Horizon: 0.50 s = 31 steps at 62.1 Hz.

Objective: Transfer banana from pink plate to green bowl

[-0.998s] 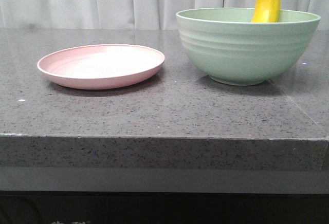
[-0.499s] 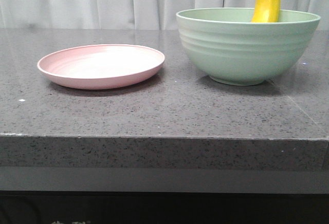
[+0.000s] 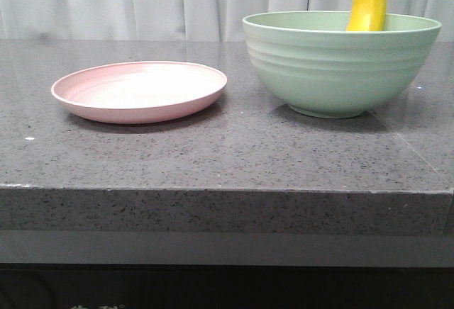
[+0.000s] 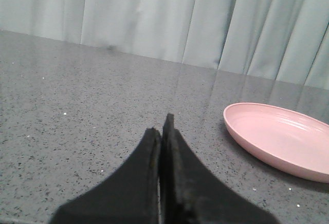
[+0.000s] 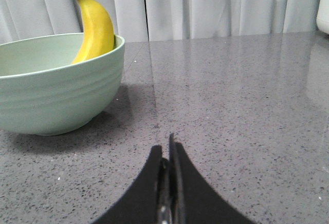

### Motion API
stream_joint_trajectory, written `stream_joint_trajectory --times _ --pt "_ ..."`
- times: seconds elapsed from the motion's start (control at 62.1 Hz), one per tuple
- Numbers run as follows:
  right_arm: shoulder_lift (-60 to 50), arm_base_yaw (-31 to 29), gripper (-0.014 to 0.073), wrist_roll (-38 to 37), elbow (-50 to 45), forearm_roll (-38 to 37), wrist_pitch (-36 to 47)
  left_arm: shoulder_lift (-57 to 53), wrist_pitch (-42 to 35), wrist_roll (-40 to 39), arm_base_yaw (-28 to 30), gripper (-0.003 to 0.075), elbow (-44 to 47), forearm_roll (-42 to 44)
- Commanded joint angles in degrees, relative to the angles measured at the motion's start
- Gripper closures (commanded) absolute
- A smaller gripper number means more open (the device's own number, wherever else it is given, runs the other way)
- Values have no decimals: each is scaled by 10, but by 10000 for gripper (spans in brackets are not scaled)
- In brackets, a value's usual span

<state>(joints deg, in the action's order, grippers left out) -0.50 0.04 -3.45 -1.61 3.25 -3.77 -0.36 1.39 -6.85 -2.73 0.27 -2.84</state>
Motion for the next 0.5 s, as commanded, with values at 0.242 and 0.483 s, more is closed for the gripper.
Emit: stream_joint_trajectory --times 0.242,0.483 --pt "-15 -1 662 21 3 -6 46 -14 -51 -5 2 738 2 -3" --pt "-15 -8 662 21 3 -6 50 -14 -51 -5 2 738 2 -3"
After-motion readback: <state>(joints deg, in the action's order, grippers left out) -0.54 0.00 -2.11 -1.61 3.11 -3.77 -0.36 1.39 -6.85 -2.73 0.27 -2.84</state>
